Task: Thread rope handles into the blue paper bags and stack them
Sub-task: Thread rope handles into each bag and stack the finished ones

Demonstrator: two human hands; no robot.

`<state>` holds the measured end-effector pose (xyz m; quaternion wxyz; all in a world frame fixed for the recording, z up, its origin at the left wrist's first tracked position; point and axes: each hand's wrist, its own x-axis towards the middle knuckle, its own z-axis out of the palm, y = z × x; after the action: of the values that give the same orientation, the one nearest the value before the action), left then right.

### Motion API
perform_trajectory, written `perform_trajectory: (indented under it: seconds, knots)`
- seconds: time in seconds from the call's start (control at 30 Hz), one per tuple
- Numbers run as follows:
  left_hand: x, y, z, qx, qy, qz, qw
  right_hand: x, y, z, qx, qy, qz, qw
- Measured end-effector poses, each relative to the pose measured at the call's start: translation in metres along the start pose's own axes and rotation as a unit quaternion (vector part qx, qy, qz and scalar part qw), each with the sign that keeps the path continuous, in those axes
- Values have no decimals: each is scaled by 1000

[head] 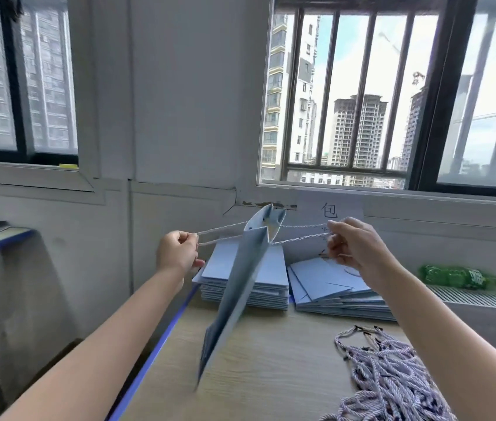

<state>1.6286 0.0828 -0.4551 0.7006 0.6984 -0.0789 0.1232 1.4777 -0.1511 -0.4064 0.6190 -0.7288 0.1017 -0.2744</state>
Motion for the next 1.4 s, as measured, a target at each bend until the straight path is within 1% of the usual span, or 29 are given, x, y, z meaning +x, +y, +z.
perform_trajectory:
  seconds: [0.07, 0.13, 0.2, 0.23, 0.3, 0.33, 0.4, 0.47, 0.53, 0.6, 0.67, 0.77, 0.83, 0.9, 0.93, 0.97, 1.03, 1.07, 1.1, 1.17, 1.23, 1.3, 1.33, 1.4]
  knots:
    - [5, -2, -7, -16, 21, -23, 999, 6, 1, -6, -28, 54, -26, 998]
    - [8, -8, -14, -10, 29, -49, 998, 9, 8, -11, -76, 88, -37, 993]
    - [7, -17, -20, 14, 27, -76, 997, 8, 20, -10, -160, 97, -39, 982]
    - [5, -21, -22, 24, 23, -87, 996, 6, 27, -7, -209, 89, -34, 973]
    - [0, -26, -25, 34, 0, -106, 994, 3, 41, 2, -284, 38, 4, 958]
    - [-3, -26, -26, 36, -22, -118, 992, 2, 48, 7, -296, -3, 39, 954]
    - [-10, -24, -28, 47, -94, -153, 983, -1, 58, 17, -301, -91, 89, 945]
    - [-14, -18, -28, 65, -165, -183, 967, -3, 64, 26, -308, -162, 87, 933]
    - [-17, -14, -26, 75, -193, -187, 960, -4, 65, 33, -304, -188, 72, 931]
    - [-17, -11, -25, 72, -197, -177, 962, -3, 63, 38, -305, -179, 57, 934]
    - [-16, -12, -23, 84, -197, -140, 967, -1, 60, 41, -314, -161, 30, 935]
    - [-18, -10, -19, 122, -160, -22, 979, 1, 52, 40, -303, -127, -40, 944]
    - [-26, -1, -14, 79, -155, 51, 983, -1, 42, 40, -259, -119, -87, 955]
    - [-34, 9, -6, 22, -185, 96, 978, -7, 28, 42, -163, -147, -123, 968]
    - [-39, 14, -1, 5, -209, 107, 972, -12, 20, 44, -117, -171, -131, 969]
    - [-44, 17, 4, -4, -241, 113, 964, -18, 13, 47, -99, -192, -137, 967]
    - [-52, 20, 12, 11, -313, 119, 942, -29, 1, 55, -148, -206, -147, 956]
    - [-56, 20, 15, 26, -338, 127, 932, -32, -2, 58, -190, -196, -152, 950]
    - [-58, 19, 17, 34, -347, 138, 927, -33, -2, 60, -219, -177, -162, 946]
    - [-59, 19, 18, 21, -327, 157, 932, -30, 1, 59, -206, -123, -178, 954]
    - [-56, 18, 15, 12, -283, 158, 946, -23, 6, 51, -129, -73, -161, 976]
    - [-53, 15, 12, 21, -252, 154, 955, -16, 13, 40, -32, -32, -114, 992]
    - [-51, 13, 10, 31, -247, 151, 957, -13, 17, 35, 7, -24, -84, 996]
    - [-50, 5, 9, 61, -252, 145, 955, -11, 32, 30, 23, -39, -27, 999]
